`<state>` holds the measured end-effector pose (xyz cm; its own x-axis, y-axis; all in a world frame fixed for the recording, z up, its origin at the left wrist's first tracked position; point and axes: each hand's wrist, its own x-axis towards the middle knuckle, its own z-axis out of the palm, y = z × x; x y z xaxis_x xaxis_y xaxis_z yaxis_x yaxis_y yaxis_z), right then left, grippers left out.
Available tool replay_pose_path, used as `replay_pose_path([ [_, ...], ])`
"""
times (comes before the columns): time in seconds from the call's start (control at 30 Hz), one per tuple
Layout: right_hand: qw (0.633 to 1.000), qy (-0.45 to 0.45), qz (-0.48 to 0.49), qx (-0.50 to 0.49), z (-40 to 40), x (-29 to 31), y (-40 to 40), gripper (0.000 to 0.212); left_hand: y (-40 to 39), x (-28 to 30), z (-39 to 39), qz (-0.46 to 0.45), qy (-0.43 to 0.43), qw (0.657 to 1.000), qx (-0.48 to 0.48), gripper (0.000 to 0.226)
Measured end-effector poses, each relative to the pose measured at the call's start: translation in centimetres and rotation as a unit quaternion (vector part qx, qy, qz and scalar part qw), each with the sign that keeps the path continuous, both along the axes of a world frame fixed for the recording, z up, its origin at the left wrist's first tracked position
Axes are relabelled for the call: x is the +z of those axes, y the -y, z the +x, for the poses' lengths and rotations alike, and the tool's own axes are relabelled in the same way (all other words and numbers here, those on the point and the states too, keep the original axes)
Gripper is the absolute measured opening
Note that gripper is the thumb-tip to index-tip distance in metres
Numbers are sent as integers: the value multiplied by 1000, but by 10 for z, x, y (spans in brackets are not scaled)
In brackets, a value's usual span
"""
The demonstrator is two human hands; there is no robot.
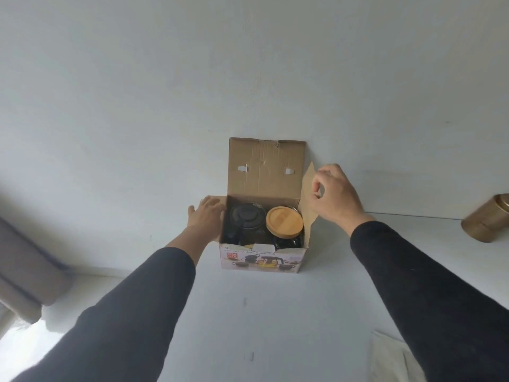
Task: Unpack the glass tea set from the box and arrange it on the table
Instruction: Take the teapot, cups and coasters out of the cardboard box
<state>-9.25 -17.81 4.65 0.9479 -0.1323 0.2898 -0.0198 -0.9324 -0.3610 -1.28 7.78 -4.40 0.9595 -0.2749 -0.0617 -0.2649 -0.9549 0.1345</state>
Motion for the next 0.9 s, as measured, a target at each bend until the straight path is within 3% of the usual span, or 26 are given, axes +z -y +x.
replay_pose_path([
  [0.13,975,-67,-155,-147,-15,-2,24,22,6,0,-10,18,30,999,16,43],
  [0.23,950,-141,-191,-203,-25,-13,23,31,10,-1,-13,5,43,999,-9,36],
  [0.33,953,-211,-130,-174,-29,-32,15,36,17,-3,-17,-36,57,995,-77,32],
  [0.5,977,-204,31,-61,-17,-58,-11,48,30,1,-22,-12,52,970,-238,32],
  [0.67,981,-192,26,-8,6,-74,-29,63,40,-5,-23,62,4,955,-289,29],
  [0.9,974,-220,43,14,22,-88,-30,82,48,0,-18,151,11,933,-325,38],
])
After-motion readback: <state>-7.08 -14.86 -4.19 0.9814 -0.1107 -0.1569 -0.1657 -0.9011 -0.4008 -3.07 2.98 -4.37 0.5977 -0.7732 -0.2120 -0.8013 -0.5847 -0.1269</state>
